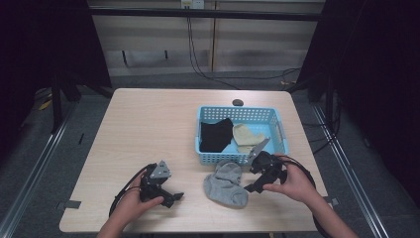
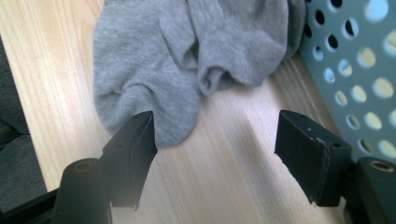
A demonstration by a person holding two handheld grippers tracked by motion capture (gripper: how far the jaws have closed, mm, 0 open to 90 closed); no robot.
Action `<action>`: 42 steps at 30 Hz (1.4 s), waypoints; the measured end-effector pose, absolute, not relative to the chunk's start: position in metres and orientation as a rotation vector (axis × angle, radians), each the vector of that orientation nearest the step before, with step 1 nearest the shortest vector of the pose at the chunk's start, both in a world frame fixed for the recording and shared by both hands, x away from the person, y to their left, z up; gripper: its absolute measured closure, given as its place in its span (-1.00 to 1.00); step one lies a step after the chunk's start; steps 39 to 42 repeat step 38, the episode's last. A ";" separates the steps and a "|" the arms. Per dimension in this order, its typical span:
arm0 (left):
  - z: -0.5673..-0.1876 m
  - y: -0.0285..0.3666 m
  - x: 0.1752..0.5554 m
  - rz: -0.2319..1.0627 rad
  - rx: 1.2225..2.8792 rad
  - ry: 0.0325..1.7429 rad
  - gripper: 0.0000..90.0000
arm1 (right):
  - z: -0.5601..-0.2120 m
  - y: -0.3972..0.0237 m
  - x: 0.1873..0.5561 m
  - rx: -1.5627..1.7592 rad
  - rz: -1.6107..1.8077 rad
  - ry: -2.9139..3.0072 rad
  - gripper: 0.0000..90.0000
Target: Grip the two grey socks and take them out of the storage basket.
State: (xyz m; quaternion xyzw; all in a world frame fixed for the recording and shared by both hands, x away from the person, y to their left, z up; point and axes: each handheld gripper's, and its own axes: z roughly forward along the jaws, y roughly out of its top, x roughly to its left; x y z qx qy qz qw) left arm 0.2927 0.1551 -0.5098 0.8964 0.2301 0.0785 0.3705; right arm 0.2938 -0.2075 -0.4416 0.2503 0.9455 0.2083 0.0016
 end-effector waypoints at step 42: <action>-0.510 0.155 0.293 0.202 2.301 0.590 -1.00 | -0.506 -0.257 0.273 0.760 1.084 2.660 -0.62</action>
